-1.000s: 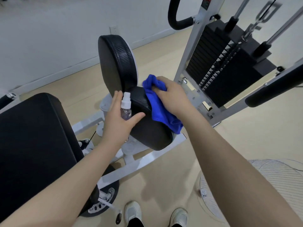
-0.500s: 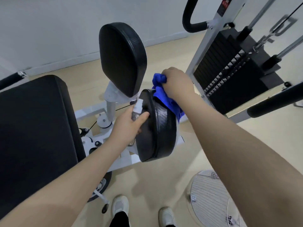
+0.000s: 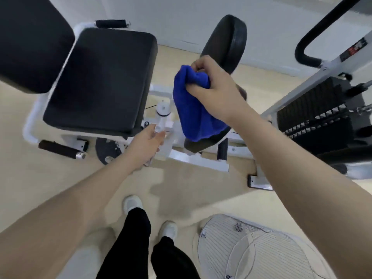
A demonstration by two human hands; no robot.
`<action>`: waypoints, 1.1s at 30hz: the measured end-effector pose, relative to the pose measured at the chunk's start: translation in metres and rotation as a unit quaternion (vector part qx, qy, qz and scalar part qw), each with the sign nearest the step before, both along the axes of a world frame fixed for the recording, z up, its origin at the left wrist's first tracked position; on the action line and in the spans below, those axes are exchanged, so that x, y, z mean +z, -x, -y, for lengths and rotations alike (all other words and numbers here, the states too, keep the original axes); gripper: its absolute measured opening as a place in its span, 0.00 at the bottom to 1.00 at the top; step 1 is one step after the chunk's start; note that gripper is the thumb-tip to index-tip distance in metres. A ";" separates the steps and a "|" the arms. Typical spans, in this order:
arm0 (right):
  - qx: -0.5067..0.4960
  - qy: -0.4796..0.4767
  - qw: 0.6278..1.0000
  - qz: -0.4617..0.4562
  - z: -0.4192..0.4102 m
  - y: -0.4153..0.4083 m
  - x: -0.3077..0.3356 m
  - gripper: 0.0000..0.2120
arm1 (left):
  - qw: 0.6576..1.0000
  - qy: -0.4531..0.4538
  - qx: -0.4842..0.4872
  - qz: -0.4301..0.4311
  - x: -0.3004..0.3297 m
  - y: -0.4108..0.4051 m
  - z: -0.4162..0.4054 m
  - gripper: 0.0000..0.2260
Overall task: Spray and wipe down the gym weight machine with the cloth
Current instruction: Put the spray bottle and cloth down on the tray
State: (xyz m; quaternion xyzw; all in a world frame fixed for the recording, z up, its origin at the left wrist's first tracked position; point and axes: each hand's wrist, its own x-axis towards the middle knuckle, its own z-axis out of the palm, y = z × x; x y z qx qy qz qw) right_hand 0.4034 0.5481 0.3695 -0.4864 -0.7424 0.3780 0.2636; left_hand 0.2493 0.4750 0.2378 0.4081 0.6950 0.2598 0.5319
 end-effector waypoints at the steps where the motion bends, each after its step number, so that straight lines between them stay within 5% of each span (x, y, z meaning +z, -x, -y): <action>1: 0.024 0.019 0.999 0.009 0.005 0.017 -0.005 0.07 | 0.998 0.027 0.043 0.026 -0.004 0.011 0.011 0.06; 5: 0.145 0.089 0.983 0.064 0.051 0.121 -0.059 0.08 | 0.983 0.064 0.170 0.018 -0.019 0.085 0.094 0.13; 12: 0.291 0.144 0.933 0.152 0.159 0.224 -0.194 0.04 | 0.955 0.107 0.275 -0.009 -0.104 0.185 0.259 0.02; 17: 0.355 0.138 0.907 0.182 0.224 0.279 -0.285 0.12 | 0.944 0.167 0.285 0.006 -0.195 0.216 0.351 0.05; 23: 0.408 0.136 0.866 0.256 0.301 0.305 -0.422 0.11 | 0.937 0.230 0.198 -0.175 -0.347 0.225 0.437 0.17; 27: 0.362 0.188 0.878 0.251 0.325 0.293 -0.462 0.05 | 0.907 0.264 0.175 -0.277 -0.398 0.215 0.476 0.17; 31: 0.347 0.258 0.870 0.236 0.332 0.281 -0.469 0.24 | 0.893 0.302 0.178 -0.283 -0.417 0.219 0.488 0.21; 33: 0.351 0.268 0.863 0.246 0.332 0.277 -0.469 0.25 | 0.895 0.311 0.179 -0.264 -0.420 0.222 0.487 0.23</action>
